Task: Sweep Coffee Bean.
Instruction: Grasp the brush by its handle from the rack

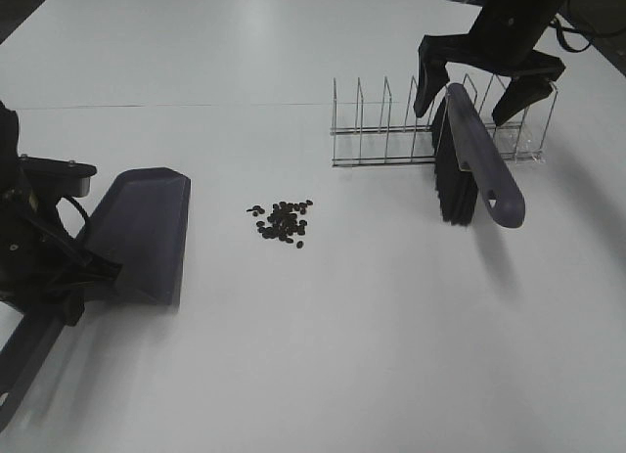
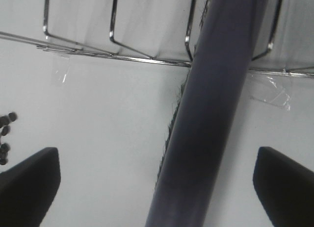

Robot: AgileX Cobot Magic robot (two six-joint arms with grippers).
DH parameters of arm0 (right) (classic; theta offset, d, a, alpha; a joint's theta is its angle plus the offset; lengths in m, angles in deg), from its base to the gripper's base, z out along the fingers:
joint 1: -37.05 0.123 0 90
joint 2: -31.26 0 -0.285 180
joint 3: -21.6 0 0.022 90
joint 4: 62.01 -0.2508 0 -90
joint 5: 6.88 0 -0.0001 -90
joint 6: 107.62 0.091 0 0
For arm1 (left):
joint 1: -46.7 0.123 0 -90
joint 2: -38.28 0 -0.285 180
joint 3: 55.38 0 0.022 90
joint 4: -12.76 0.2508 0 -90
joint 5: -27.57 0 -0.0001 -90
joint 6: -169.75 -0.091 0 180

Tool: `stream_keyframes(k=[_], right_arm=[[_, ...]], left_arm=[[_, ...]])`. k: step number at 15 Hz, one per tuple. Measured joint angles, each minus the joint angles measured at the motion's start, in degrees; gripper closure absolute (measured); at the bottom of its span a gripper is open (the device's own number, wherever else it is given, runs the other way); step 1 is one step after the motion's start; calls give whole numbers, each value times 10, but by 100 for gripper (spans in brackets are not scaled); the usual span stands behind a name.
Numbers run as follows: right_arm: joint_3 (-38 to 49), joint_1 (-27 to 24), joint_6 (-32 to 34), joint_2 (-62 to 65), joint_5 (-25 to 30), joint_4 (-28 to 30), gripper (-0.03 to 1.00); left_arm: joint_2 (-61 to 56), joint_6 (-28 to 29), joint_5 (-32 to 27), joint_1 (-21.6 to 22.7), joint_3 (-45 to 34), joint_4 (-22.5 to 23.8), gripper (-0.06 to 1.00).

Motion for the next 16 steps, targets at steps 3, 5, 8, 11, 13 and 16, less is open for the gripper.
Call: stream_keyframes(k=[3, 5, 8, 11, 13, 16], right_arm=[[-2, 0, 0, -25, 1, 0, -2], [-2, 0, -18, -42, 1, 9, -2], [-2, 0, -19, -53, 1, 14, -2], [-2, 0, -17, -53, 1, 15, -2], [-2, 0, -3, -53, 1, 23, 1], [-2, 0, 18, -53, 1, 29, 26]], left_arm=[[0, 2, 0, 0, 0, -14, 61], [0, 2, 0, 0, 0, -28, 61], [-1, 2, 0, 0, 0, -29, 61], [-1, 2, 0, 0, 0, -30, 61], [-1, 2, 0, 0, 0, -30, 61], [-1, 2, 0, 0, 0, -30, 61]])
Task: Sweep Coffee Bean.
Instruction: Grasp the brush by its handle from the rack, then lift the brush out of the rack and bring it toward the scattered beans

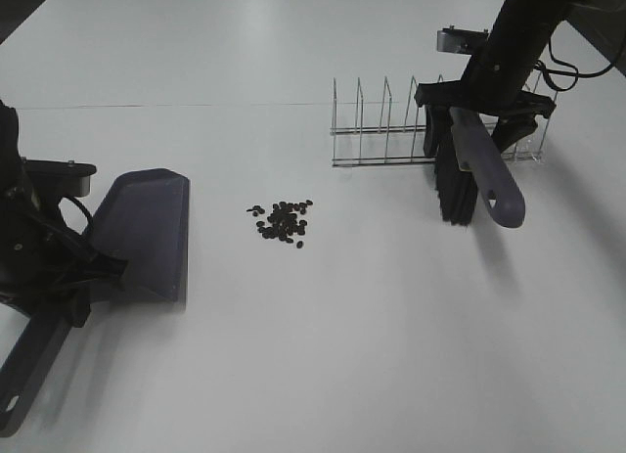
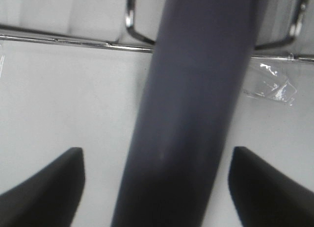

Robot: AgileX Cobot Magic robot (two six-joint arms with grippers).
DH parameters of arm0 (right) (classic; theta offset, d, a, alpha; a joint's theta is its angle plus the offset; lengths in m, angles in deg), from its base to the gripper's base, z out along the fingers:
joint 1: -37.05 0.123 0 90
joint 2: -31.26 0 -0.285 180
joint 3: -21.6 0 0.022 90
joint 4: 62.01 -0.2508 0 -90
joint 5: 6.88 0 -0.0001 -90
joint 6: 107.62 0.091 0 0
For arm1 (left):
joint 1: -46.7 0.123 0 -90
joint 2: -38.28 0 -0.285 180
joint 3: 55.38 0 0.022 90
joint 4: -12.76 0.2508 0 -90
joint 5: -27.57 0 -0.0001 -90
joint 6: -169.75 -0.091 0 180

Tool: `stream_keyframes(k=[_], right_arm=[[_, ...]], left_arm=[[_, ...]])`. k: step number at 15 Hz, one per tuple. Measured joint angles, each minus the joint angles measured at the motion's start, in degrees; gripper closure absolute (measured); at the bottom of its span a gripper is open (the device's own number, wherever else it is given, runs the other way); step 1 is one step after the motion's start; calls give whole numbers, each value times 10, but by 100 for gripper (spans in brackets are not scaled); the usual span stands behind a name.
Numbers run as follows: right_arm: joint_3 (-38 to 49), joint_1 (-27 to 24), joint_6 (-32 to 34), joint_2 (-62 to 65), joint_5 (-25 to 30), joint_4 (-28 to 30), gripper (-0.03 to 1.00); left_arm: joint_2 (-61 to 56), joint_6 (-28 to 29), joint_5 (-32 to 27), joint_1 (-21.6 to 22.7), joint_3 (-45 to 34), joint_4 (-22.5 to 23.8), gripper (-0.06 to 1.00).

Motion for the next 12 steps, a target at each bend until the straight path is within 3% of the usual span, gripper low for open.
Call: stream_keyframes(k=[2, 3, 12], right_arm=[[0, 0, 10, 0, 0, 0, 60], [0, -1, 11, 0, 1, 7, 65], [5, -1, 10, 14, 1, 10, 65]], left_arm=[[0, 0, 0, 0, 0, 0, 61], [0, 0, 0, 0, 0, 0, 61], [-1, 3, 2, 0, 0, -9, 61]])
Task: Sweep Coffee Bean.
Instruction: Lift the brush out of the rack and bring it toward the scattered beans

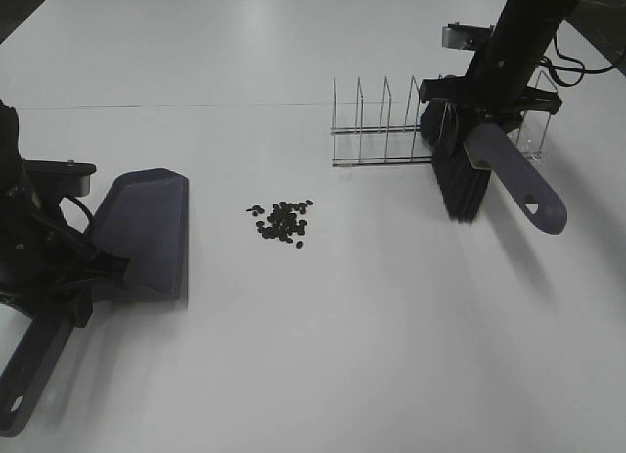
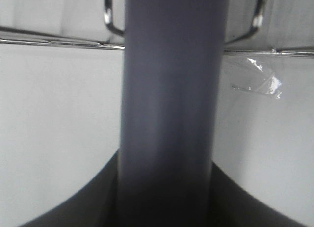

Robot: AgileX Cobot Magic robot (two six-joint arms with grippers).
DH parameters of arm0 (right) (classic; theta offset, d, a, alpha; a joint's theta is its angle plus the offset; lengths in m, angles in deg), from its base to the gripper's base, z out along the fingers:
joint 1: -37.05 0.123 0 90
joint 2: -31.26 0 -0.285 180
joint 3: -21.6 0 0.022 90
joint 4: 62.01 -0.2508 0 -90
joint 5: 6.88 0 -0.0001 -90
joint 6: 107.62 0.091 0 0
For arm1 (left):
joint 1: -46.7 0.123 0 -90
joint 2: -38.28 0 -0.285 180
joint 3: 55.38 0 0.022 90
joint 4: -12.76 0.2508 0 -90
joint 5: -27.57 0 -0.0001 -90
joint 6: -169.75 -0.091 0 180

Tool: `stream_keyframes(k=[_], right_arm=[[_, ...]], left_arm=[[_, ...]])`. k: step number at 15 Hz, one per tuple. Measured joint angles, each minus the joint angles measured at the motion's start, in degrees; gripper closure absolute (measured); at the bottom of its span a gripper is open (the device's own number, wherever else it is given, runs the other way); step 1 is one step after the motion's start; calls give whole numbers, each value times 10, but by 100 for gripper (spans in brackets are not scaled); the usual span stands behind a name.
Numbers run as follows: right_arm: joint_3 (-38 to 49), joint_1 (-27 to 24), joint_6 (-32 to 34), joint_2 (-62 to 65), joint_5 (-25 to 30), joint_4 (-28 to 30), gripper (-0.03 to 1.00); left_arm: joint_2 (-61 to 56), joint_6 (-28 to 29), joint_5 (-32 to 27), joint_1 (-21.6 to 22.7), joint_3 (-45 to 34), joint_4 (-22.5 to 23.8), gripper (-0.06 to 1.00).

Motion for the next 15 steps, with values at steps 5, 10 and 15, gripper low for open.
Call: stream_keyframes(k=[5, 10, 15], right_arm=[[77, 4, 15, 123, -1, 21, 65], [139, 64, 48, 205, 3, 98, 65], [143, 152, 76, 207, 2, 131, 65]], left_arm=[[-2, 22, 1, 0, 0, 9, 61], [-2, 22, 15, 0, 0, 35, 61], [-2, 7, 18, -23, 6, 48, 61]])
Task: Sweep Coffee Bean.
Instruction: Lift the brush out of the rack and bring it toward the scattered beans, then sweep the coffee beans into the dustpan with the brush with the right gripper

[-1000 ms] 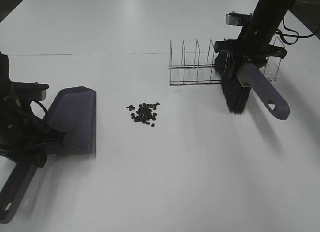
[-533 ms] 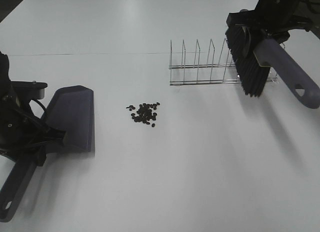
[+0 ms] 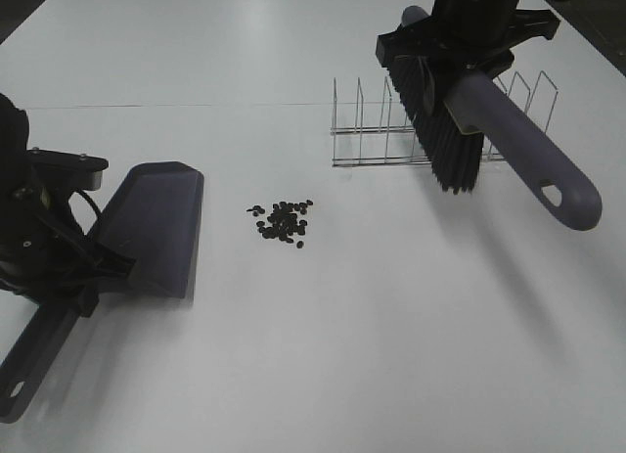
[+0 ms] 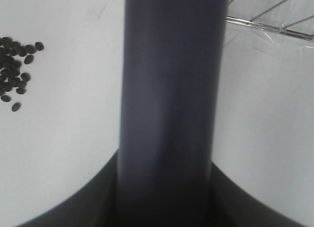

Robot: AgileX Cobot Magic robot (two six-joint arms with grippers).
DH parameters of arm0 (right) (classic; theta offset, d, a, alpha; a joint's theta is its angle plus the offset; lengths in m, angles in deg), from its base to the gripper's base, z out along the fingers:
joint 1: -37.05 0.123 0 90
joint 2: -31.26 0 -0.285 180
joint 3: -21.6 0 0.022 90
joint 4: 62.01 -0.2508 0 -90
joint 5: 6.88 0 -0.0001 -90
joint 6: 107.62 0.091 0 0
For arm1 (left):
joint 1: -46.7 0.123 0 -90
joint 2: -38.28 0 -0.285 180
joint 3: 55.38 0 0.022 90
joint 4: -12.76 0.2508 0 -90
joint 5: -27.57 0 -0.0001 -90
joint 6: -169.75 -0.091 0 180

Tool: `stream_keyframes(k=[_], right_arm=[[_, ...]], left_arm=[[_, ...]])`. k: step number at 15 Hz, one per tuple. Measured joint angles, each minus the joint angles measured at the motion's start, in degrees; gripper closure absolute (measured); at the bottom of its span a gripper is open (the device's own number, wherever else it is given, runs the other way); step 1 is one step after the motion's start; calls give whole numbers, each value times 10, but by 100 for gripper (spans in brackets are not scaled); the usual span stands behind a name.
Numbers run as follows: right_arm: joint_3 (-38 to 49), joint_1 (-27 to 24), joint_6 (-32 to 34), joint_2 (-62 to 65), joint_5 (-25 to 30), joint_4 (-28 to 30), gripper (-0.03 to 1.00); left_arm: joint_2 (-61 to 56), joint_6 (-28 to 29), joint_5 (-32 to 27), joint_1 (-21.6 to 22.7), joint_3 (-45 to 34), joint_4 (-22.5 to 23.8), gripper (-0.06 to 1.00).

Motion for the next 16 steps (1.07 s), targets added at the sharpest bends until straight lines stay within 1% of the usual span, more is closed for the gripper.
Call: stream_keyframes(k=[2, 7, 12, 16], right_arm=[[0, 14, 4, 0, 0, 6, 65], [0, 15, 12, -11, 0, 36, 65], [0, 18, 25, -50, 0, 63, 65], [2, 49, 39, -98, 0, 82, 65]], left_arm=[[28, 13, -2, -21, 38, 3, 61], [87, 38, -3, -58, 69, 5, 61], [97, 54, -16, -69, 76, 5, 61], [97, 58, -16, -70, 76, 9, 61]])
